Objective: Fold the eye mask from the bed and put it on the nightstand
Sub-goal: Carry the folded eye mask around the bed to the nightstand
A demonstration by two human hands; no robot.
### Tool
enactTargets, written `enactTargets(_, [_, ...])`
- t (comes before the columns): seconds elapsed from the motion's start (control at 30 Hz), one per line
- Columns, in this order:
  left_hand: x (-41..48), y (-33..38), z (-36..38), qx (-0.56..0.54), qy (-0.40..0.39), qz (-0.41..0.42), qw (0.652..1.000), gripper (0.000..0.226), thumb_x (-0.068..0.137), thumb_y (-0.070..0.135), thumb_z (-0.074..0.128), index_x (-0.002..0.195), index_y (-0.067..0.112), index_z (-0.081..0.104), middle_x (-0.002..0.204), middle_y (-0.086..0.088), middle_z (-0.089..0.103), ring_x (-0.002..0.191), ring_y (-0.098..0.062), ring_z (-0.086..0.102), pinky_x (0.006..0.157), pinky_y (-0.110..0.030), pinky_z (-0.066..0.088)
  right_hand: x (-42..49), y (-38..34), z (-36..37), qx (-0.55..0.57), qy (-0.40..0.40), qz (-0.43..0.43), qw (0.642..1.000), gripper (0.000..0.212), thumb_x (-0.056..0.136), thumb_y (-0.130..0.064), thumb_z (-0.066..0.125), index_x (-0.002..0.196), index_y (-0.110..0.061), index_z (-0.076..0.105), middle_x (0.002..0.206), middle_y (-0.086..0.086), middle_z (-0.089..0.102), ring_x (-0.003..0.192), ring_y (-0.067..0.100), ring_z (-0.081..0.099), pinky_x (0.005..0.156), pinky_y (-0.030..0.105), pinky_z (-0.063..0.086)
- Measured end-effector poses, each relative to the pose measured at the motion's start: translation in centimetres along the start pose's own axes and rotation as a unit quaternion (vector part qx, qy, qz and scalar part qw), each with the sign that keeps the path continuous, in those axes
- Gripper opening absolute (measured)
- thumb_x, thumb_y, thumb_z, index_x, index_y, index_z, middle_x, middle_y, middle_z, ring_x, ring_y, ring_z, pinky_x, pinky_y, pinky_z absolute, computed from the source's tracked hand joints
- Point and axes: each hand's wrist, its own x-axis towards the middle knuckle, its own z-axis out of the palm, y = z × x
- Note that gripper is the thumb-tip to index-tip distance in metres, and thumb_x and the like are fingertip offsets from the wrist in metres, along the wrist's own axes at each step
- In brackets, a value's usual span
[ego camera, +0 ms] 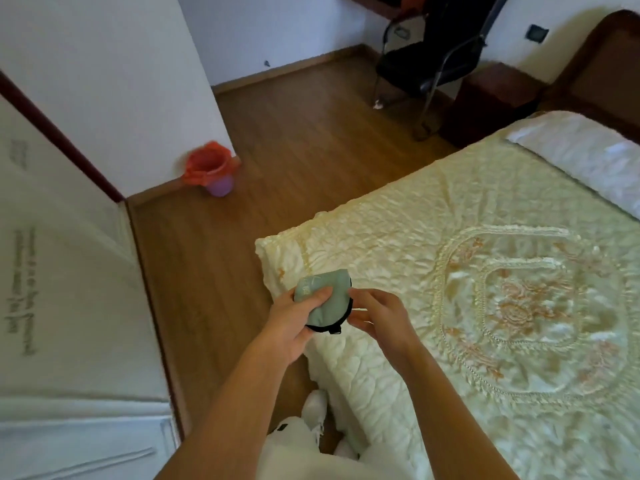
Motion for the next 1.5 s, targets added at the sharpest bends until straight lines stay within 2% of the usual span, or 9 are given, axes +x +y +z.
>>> enactTargets(0.1, [-1.7, -0.2, -3.0, -0.030, 0.048, 0.016, 0.998, 0.032, 0.075, 0.010, 0.080, 0.105, 0.009, 0.068, 0.097, -0.011, 0.077, 0.091, -0.026, 0.073, 0.075, -0.040, 0.061, -0.1, 0.5, 3.0, -0.028, -0.047, 0.011, 0.998, 0.029, 0.090, -0.031, 0.069, 0.105, -0.008, 0.076, 0.103, 0.012, 0.080, 0.096, 0.025, 0.077, 0.092, 0.039, 0.061])
enactTargets(0.33, [-4.7, 0.5, -10.5, -0.107, 0.133, 0.071, 0.983, 0.041, 0.076, 0.009, 0.078, 0.114, 0.004, 0.065, 0.111, -0.016, 0.073, 0.097, -0.028, 0.071, 0.065, -0.033, 0.061, -0.2, 0.8, 10.7, -0.074, -0.153, 0.021, 0.985, 0.030, 0.092, -0.029, 0.069, 0.106, -0.003, 0.074, 0.102, 0.014, 0.080, 0.091, 0.022, 0.078, 0.080, 0.030, 0.061])
enactTargets(0.57, [-4.8, 1.8, -17.8, -0.154, 0.181, 0.112, 0.965, 0.042, 0.078, 0.009, 0.077, 0.116, -0.001, 0.064, 0.108, -0.019, 0.074, 0.093, -0.029, 0.073, 0.069, -0.038, 0.062, 1.8, 1.5, 18.8, -0.113, -0.224, 0.039, 0.967, 0.029, 0.091, -0.027, 0.071, 0.107, -0.002, 0.074, 0.098, 0.015, 0.080, 0.085, 0.017, 0.078, 0.066, 0.019, 0.059])
enactTargets(0.67, [-3.4, 3.1, -20.7, -0.175, 0.193, 0.109, 0.959, 0.037, 0.078, 0.009, 0.076, 0.112, 0.000, 0.066, 0.103, -0.017, 0.075, 0.087, -0.027, 0.074, 0.061, -0.036, 0.060, 4.1, 1.9, 22.2, -0.140, -0.227, 0.044, 0.963, 0.028, 0.090, -0.029, 0.073, 0.103, -0.005, 0.076, 0.095, 0.013, 0.080, 0.087, 0.019, 0.078, 0.070, 0.022, 0.060])
enactTargets(0.83, [1.4, 7.8, -26.3, -0.193, 0.205, 0.106, 0.954, 0.039, 0.079, 0.009, 0.076, 0.115, 0.000, 0.065, 0.109, -0.020, 0.073, 0.097, -0.032, 0.072, 0.069, -0.039, 0.061, 10.0, 1.1, 29.3, -0.160, -0.242, 0.047, 0.956, 0.027, 0.091, -0.028, 0.072, 0.106, -0.005, 0.075, 0.094, 0.010, 0.081, 0.088, 0.020, 0.078, 0.074, 0.026, 0.062])
enactTargets(0.97, [6.0, 14.5, -31.3, -0.196, 0.206, 0.110, 0.952, 0.033, 0.081, 0.007, 0.075, 0.111, 0.001, 0.065, 0.105, -0.018, 0.074, 0.091, -0.029, 0.073, 0.065, -0.036, 0.061, 15.8, -0.9, 36.6, -0.185, -0.243, 0.033, 0.952, 0.029, 0.090, -0.033, 0.072, 0.107, -0.009, 0.075, 0.098, 0.009, 0.081, 0.093, 0.020, 0.077, 0.083, 0.031, 0.063])
enactTargets(1.17, [11.6, 24.7, -37.4, -0.160, 0.197, 0.116, 0.960, 0.041, 0.080, 0.012, 0.076, 0.118, 0.001, 0.064, 0.112, -0.019, 0.072, 0.101, -0.033, 0.071, 0.080, -0.044, 0.060, 22.6, -4.9, 46.0, -0.180, -0.223, 0.021, 0.958, 0.030, 0.090, -0.033, 0.073, 0.108, -0.009, 0.074, 0.100, 0.010, 0.080, 0.095, 0.022, 0.077, 0.087, 0.036, 0.063])
enactTargets(1.37, [16.3, 31.8, -39.7, -0.157, 0.185, 0.108, 0.964, 0.035, 0.082, 0.010, 0.074, 0.114, 0.001, 0.064, 0.112, -0.020, 0.071, 0.101, -0.033, 0.070, 0.083, -0.044, 0.059, 27.9, -8.0, 50.5, -0.175, -0.205, 0.020, 0.963, 0.025, 0.090, -0.030, 0.072, 0.104, -0.010, 0.073, 0.101, 0.012, 0.078, 0.095, 0.025, 0.075, 0.081, 0.031, 0.062])
enactTargets(1.5, [20.1, 35.5, -40.3, -0.148, 0.178, 0.107, 0.967, 0.031, 0.083, 0.010, 0.073, 0.112, 0.002, 0.065, 0.112, -0.020, 0.071, 0.099, -0.031, 0.070, 0.082, -0.042, 0.060, 32.5, -9.6, 52.4, -0.165, -0.202, 0.024, 0.965, 0.024, 0.089, -0.031, 0.072, 0.101, -0.010, 0.074, 0.101, 0.016, 0.078, 0.097, 0.029, 0.075, 0.085, 0.037, 0.063])
